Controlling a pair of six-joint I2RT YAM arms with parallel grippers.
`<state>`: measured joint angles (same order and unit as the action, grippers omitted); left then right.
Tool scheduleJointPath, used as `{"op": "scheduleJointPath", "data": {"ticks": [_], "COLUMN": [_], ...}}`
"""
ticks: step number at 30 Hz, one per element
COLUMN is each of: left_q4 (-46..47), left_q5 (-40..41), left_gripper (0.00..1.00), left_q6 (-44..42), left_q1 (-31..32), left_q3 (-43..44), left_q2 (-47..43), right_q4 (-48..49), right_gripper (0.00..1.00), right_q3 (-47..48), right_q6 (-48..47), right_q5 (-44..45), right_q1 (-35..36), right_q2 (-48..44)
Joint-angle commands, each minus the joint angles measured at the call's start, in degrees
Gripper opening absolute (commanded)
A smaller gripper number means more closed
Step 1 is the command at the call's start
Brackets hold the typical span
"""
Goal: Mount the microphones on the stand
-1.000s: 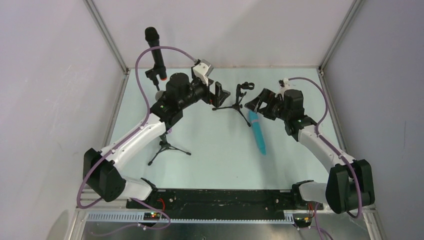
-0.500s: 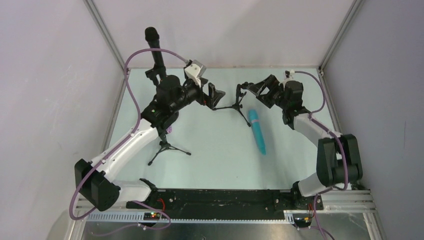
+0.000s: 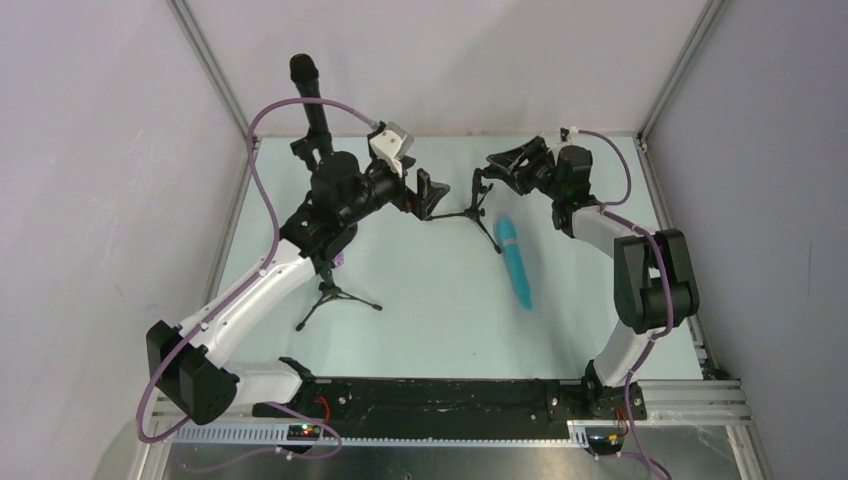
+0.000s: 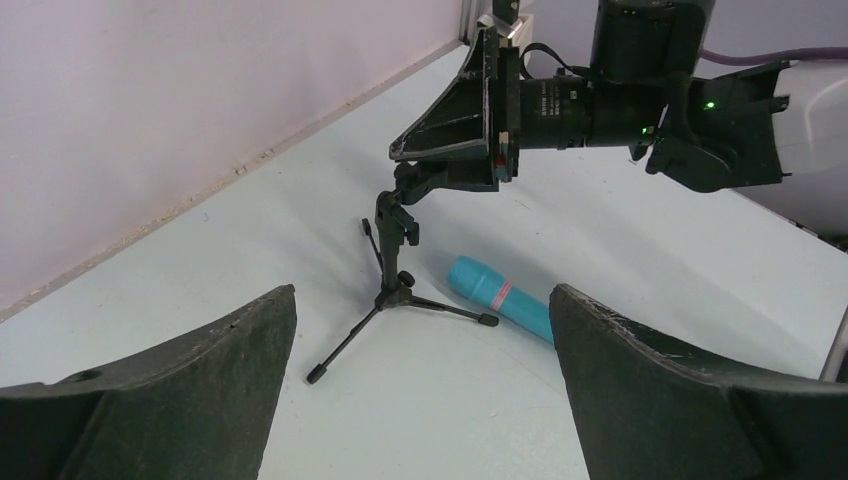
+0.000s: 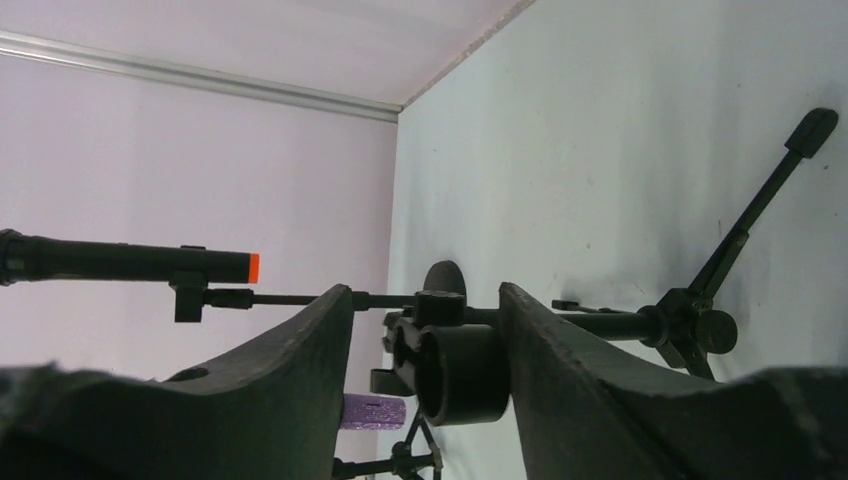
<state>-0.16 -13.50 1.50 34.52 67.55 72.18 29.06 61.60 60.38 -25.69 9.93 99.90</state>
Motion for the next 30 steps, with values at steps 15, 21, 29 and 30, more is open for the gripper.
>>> {"op": "scheduleJointPath", "data": {"ticks": [15,21,29,30], "left_q4": [0.9,0.9,0.9,0.9], "left_q5": [1.1,1.0,1.3,1.3], "left_gripper": [1.00,1.00,1.00,1.00], "left_q6": [-3.0,-3.1,-3.4,-3.4], "left_q1": [0.4,0.5,0.5,0.5], "left_q3": [-0.6,-0.7,-0.8,-0.8], "left_q2": [-1.9,-1.9,-2.1,-2.0], "right_q4": [5.0,5.3,4.8,4.5], "right_gripper": [0.12,0.00,0.00,0.00], "right_q3": [2.1,2.1,2.2,2.1], "right_q6": [5.0,5.1,5.3,5.1], "right_q5": [-5.7,-8.4,-15.0,-15.4], "right_q1": [0.7,1.4,3.9,4.1], "right_q2": [3.4,2.2,0.8,0.3]}}
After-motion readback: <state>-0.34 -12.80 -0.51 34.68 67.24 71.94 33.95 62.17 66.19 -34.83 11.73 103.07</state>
